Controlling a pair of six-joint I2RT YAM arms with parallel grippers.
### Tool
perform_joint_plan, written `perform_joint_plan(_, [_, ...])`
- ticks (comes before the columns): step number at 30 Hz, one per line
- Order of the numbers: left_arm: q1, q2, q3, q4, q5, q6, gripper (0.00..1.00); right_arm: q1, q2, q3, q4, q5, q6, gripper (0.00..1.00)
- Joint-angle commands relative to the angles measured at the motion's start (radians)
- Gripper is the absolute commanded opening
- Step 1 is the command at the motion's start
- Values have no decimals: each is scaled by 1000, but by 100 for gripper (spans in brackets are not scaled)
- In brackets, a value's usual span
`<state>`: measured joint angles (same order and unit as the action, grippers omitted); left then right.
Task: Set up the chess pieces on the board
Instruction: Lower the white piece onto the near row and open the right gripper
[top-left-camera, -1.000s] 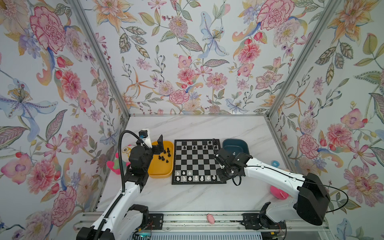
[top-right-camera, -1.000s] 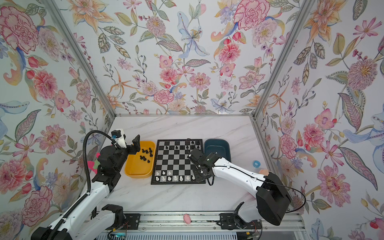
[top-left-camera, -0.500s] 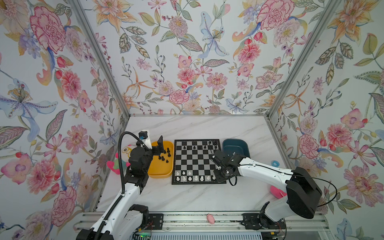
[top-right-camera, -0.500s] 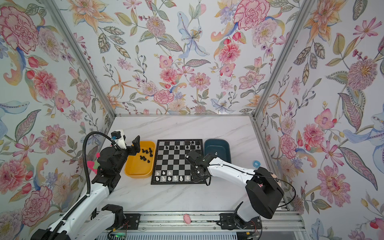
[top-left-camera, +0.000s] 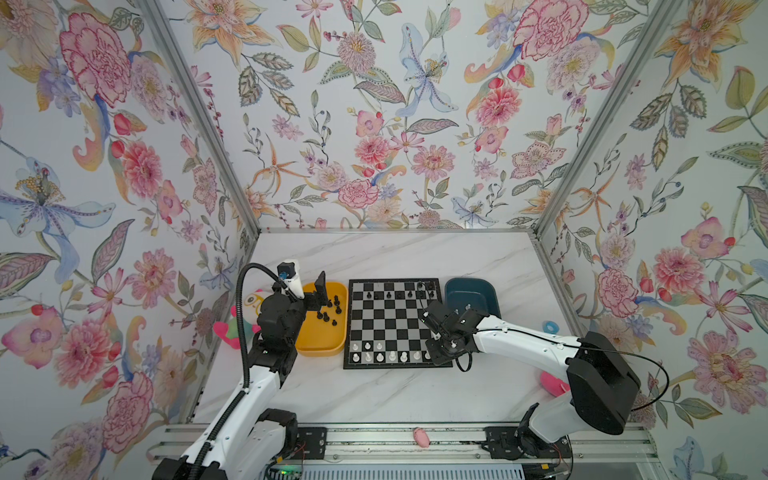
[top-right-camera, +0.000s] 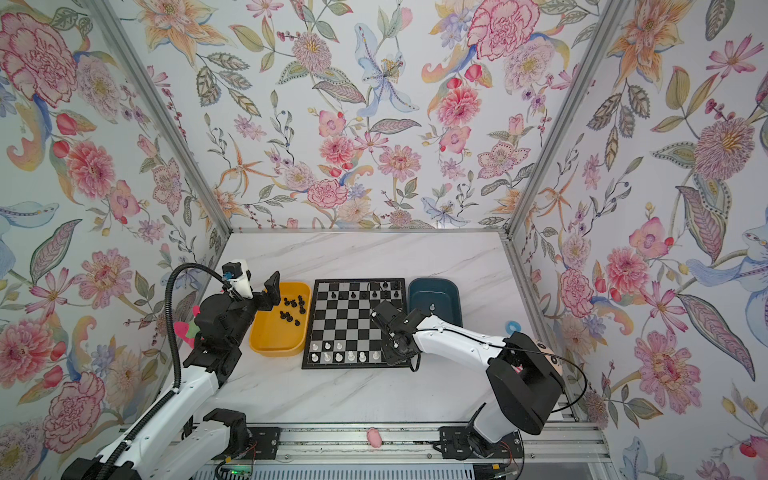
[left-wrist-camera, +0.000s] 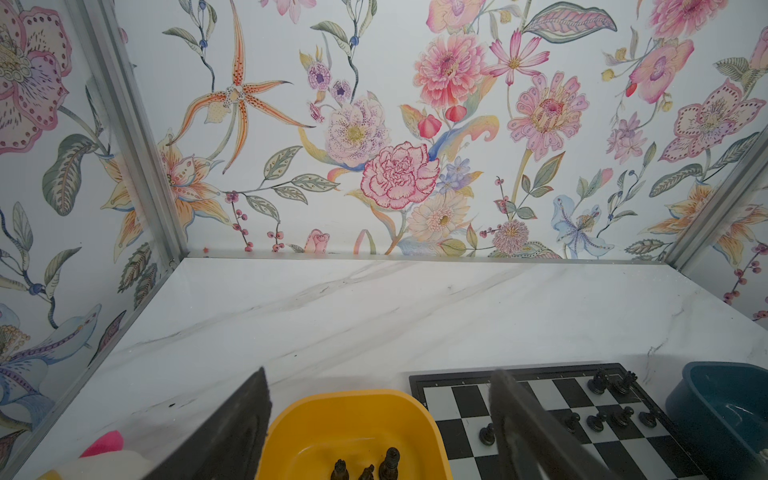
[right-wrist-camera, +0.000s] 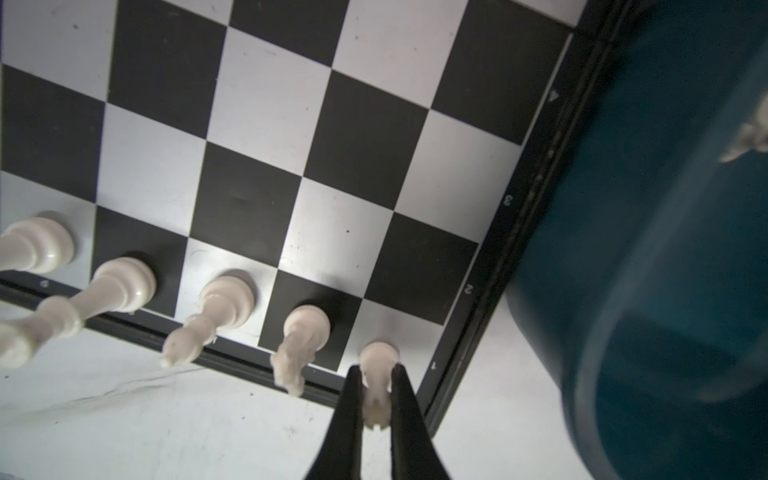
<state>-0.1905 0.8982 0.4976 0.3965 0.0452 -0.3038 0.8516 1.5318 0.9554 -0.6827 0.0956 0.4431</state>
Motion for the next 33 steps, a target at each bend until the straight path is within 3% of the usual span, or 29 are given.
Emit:
perform_joint_plan(1, [-10, -12, -8, 7, -10, 5, 84, 5, 14, -20, 8, 13, 16, 0])
perform_joint_plan(8, [-10, -12, -7, 7, -10, 5, 84, 1, 14, -31, 8, 15, 22, 0])
perform_joint_plan(15, [-11, -12, -6, 7, -10, 6, 84, 2, 3, -26, 8, 3, 24, 15])
perform_joint_plan(26, [-10, -13, -6, 6, -8, 6, 84, 3, -44, -11, -21, 12, 34, 24])
perform_joint_plan(33, [-12, -18, 9, -20, -7, 6, 84, 8, -119, 89, -109, 46, 20, 30])
